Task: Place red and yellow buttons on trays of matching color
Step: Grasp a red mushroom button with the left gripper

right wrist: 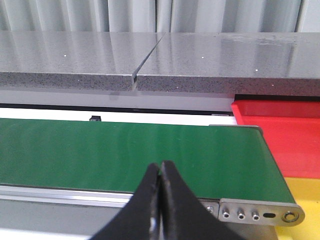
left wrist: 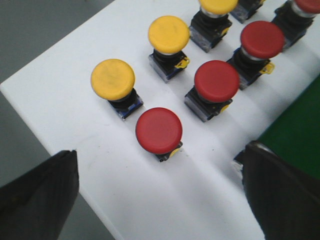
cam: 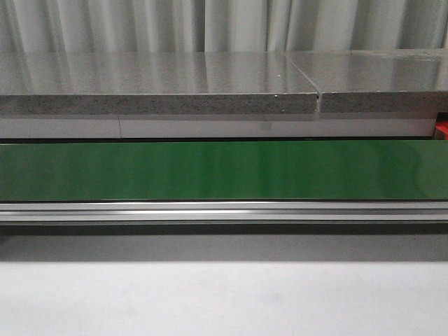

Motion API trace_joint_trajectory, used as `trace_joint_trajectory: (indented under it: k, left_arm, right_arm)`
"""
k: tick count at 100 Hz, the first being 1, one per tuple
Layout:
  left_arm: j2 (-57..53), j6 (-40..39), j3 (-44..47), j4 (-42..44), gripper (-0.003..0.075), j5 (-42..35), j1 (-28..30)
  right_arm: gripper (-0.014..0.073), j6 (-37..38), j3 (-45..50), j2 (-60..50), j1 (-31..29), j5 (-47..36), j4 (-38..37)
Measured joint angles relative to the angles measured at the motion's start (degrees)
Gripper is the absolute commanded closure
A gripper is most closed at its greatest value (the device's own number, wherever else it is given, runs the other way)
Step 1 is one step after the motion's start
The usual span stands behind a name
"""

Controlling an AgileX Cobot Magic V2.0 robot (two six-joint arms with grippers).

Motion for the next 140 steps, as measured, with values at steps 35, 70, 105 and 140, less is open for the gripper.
trace_joint_trajectory:
  k: [35,70,105,140]
  left_arm:
    - [10.61,0.0,-0.11,-0.02,0.0092,-5.0,5.0]
    - [19.24,1.25,-0.21,0.21,0.0092,-9.74,8.28]
    - [22.27,1.39,-0.33,0.98,0.014,-13.92,8.28]
    - [22.27,1.48,-0.33,2.04,0.0545,-14.24,8.32]
  right_arm:
    - [0.0662,0.0,0.0,0.0,0.0,0.0,0.0]
    - [0.0662,0.0,0.0,0.0,0.0,0.0,0.0]
    - [0.0662,0.0,0.0,0.0,0.0,0.0,0.0]
    - [0.0662,0.0,0.0,0.0,0.0,0.0,0.0]
